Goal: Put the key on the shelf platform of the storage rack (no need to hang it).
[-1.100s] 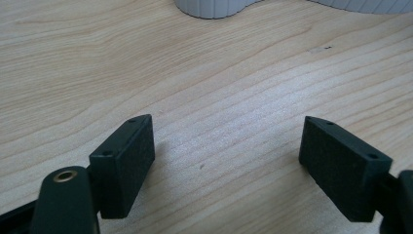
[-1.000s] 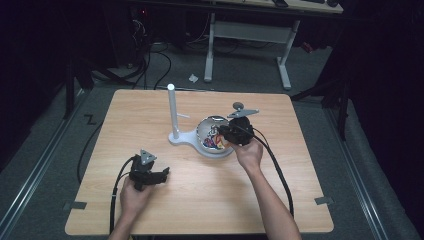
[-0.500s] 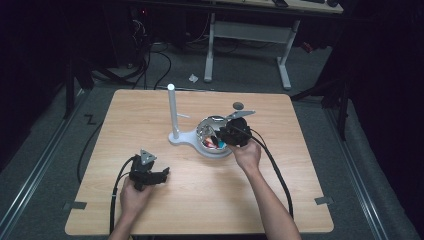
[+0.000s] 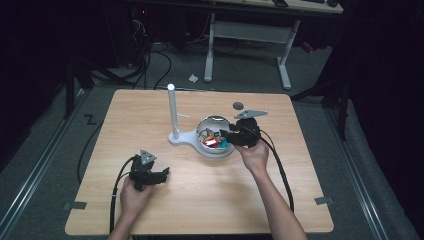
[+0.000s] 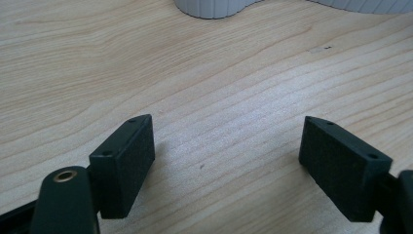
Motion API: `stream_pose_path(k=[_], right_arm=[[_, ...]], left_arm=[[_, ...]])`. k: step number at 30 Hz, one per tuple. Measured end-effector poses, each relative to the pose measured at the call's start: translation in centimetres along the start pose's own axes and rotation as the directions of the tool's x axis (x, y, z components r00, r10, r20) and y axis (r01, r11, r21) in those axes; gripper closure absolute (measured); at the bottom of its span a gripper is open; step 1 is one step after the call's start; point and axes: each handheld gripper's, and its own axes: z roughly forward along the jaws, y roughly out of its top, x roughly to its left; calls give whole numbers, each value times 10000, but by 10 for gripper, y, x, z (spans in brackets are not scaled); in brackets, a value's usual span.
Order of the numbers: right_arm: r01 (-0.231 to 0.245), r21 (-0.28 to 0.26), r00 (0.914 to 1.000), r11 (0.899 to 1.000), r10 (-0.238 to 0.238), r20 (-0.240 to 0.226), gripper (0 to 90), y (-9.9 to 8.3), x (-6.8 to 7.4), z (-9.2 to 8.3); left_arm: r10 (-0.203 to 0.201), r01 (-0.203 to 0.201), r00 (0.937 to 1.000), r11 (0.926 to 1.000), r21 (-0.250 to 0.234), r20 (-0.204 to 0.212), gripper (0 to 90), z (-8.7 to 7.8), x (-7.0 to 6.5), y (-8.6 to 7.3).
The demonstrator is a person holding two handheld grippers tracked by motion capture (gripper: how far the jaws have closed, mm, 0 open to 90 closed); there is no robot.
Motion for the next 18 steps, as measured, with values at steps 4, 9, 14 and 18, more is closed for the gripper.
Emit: stream_pose_path(k=[4, 9, 14, 18], right_arm=[[44, -286, 9999, 9996, -42, 98, 496, 1, 0, -10], [12, -427, 9998, 9991, -4, 181, 475, 2, -3, -22], [-178, -647, 9994, 9977, 196, 275, 479, -4, -8, -33], [-337, -571, 9987, 9978, 358, 358, 480, -9, -14, -41]], left_arm=[[5, -5, 10000, 10000, -4, 0, 210, 0, 0, 0], [6, -6, 10000, 10000, -4, 1, 210, 0, 0, 0], [1, -1, 10000, 10000, -5, 1, 210, 0, 0, 0], [-1, 1, 10000, 10000, -9, -5, 210, 0, 0, 0]])
